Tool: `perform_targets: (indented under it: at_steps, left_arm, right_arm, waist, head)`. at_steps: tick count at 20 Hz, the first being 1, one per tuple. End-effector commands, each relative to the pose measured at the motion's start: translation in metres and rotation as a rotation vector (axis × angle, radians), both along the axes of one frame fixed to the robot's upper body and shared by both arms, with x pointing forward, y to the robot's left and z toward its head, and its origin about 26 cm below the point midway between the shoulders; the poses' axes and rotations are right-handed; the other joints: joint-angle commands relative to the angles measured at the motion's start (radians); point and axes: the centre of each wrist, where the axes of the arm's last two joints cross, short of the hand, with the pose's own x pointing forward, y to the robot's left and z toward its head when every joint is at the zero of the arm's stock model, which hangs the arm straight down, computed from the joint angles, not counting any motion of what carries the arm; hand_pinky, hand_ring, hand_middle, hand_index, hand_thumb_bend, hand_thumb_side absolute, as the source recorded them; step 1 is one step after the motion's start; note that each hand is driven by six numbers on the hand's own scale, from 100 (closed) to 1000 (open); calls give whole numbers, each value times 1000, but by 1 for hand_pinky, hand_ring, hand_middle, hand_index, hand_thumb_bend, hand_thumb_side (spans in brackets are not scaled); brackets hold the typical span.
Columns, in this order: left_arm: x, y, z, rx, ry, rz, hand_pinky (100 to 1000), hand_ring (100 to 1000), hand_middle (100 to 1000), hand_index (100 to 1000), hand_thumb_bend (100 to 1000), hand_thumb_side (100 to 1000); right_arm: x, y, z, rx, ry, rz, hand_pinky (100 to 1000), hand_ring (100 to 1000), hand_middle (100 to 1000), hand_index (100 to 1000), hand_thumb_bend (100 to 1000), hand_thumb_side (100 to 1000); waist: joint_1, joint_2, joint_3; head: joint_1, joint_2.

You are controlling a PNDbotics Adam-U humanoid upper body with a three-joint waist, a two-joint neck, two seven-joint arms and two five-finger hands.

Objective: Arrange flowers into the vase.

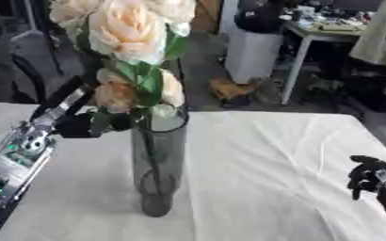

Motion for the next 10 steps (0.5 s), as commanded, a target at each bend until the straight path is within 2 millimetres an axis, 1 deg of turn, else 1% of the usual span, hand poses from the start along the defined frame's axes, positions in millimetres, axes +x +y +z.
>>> perform_targets:
  at_steps: [1, 4, 10]
  left_arm:
    - [-2, 6, 11, 4, -36, 15, 783, 890, 689, 794, 1000, 813]
    - [-4, 10, 9, -9, -34, 28, 784, 891, 688, 795, 1000, 810]
    - [-8, 18, 7, -29, -32, 46, 787, 895, 688, 797, 1000, 777]
  right_arm:
    - [2, -11, 15, -76, -85, 48, 316, 473, 506, 800, 100, 755]
    - [2, -11, 15, -76, -85, 47, 316, 473, 505, 800, 100, 755]
    - [2, -11, 15, -76, -85, 46, 316, 473, 505, 800, 100, 757]
  waist:
    - [1, -8, 1]
    - [1, -8, 1]
    - [3, -7, 3]
  head:
    - [-4, -10]
    - [-5, -9]
    - [-6, -11]
